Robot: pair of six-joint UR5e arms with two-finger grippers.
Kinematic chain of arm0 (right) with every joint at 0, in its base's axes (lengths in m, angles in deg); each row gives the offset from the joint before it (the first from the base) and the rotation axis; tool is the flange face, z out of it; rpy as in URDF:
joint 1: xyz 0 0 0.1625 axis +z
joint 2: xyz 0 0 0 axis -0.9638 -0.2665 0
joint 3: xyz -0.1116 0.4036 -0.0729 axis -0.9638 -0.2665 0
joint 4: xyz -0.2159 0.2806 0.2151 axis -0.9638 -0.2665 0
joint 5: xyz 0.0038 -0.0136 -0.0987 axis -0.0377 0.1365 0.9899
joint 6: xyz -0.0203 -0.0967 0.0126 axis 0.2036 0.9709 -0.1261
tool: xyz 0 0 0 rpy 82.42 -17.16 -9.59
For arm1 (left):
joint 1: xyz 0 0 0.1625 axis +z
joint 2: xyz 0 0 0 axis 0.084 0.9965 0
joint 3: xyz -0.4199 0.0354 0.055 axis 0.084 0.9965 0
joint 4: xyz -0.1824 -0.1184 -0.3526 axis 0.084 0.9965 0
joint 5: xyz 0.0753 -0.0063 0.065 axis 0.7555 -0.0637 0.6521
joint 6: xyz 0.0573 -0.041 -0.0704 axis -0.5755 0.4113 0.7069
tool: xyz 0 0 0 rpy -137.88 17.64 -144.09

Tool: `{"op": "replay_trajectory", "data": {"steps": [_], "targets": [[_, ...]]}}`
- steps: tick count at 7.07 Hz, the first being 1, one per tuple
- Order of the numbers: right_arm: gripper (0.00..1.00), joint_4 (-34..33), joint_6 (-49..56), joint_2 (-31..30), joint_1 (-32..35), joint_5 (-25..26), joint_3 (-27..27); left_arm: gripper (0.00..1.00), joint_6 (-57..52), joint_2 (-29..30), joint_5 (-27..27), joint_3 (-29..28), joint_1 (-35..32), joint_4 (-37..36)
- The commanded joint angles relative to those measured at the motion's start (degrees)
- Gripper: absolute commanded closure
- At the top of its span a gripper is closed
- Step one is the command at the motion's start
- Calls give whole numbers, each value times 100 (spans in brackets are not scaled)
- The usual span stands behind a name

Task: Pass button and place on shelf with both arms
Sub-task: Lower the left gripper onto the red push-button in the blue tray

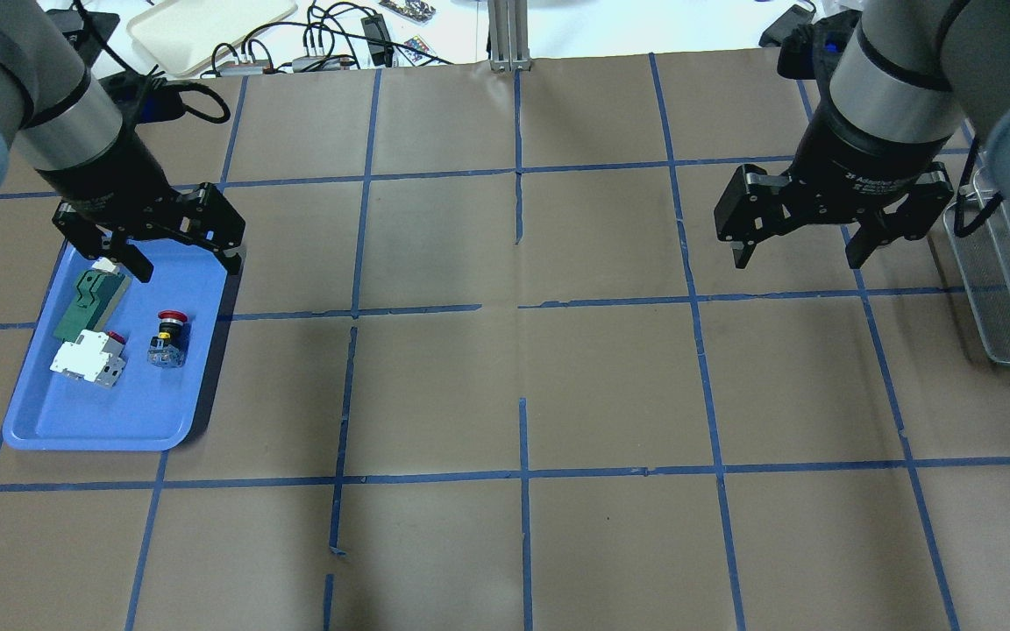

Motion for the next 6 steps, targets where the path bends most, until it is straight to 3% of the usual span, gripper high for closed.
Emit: {"op": "replay_trajectory", "data": {"steps": [1, 4, 6], "targets": [[0, 10, 16, 3, 0, 6, -1, 0, -312, 501, -2, 610, 837, -1096], [0, -16, 16, 3, 9, 6, -2, 0, -1453, 1344, 15, 1314, 1499, -2854], [0, -7, 8, 12, 0, 6, 7, 0, -1578, 1679, 15, 1430, 1658, -3009]]}}
